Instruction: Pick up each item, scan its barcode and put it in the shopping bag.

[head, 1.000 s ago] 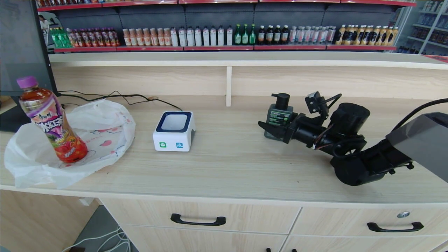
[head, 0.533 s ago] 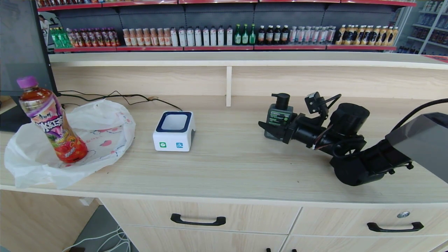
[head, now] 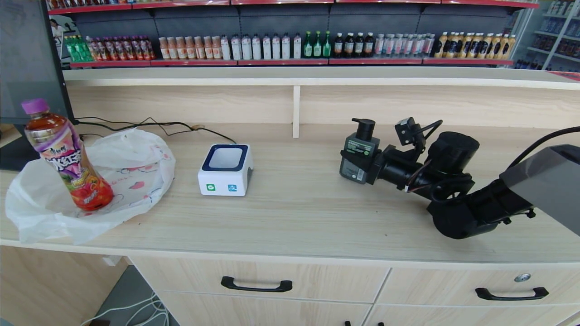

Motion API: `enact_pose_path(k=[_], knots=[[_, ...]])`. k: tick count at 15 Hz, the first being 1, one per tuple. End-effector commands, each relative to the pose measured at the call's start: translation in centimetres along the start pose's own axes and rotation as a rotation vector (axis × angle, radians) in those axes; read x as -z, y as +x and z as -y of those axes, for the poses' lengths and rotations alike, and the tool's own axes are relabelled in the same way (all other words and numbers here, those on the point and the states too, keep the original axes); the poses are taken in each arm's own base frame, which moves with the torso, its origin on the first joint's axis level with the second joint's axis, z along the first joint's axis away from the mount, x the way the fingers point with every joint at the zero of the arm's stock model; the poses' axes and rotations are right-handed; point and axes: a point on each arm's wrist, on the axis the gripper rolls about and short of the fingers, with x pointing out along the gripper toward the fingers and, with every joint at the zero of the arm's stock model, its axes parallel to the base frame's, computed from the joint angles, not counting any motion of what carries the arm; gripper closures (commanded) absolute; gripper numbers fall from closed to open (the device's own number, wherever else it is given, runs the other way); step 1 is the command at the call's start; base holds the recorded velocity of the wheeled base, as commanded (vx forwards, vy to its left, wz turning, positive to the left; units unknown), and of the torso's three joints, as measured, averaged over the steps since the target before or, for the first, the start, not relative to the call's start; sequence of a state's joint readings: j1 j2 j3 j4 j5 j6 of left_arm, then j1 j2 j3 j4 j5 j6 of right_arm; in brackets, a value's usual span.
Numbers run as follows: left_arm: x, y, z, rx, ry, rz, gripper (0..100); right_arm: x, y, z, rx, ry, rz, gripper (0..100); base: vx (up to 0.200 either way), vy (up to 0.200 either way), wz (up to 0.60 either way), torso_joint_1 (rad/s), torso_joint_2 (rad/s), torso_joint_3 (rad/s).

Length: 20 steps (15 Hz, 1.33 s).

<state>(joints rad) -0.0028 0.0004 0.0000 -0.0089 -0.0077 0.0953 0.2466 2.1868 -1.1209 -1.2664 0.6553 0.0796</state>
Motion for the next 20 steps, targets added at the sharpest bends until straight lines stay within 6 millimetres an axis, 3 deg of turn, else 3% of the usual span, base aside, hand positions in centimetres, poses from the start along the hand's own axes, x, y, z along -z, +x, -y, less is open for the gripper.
enact_pose_path(k=[1, 5, 11, 13, 15, 18, 20], knots=[[0.0, 0.0, 0.0, 0.0, 0.0, 0.001, 0, -1.1, -0.1, -0.2, -0.003, -0.017, 0.022, 100, 0.0, 0.0, 0.0, 0.0, 0.0, 0.0], [0.0, 0.0, 0.0, 0.0, 0.0, 0.001, 0, -4.4, -1.6, -1.5, -0.005, -0.039, 0.058, 100, 0.0, 0.0, 0.0, 0.0, 0.0, 0.0], [0.0, 0.0, 0.0, 0.0, -0.002, 0.001, 0, -6.5, -4.3, -3.7, 0.078, -0.036, 0.065, 100, 0.0, 0.0, 0.0, 0.0, 0.0, 0.0], [0.0, 0.0, 0.0, -0.001, -0.005, 0.001, 0, -8.0, -5.0, -4.3, 0.144, -0.056, 0.1, 100, 0.0, 0.0, 0.0, 0.0, 0.0, 0.0], [0.0, 0.0, 0.0, -0.001, -0.005, 0.001, 0, -8.7, -5.4, -4.6, 0.194, -0.09, 0.114, 100, 0.0, 0.0, 0.0, 0.0, 0.0, 0.0], [0.0, 0.0, 0.0, -0.001, -0.003, 0.001, 0, -9.5, -6.9, -7.0, 0.34, -0.114, 0.12, 100, 0.0, 0.0, 0.0, 0.0, 0.0, 0.0], [0.0, 0.0, 0.0, -0.001, -0.006, -0.001, 0, -10.1, -6.7, -7.5, 0.473, -0.143, 0.145, 100, 0.0, 0.0, 0.0, 0.0, 0.0, 0.0]])
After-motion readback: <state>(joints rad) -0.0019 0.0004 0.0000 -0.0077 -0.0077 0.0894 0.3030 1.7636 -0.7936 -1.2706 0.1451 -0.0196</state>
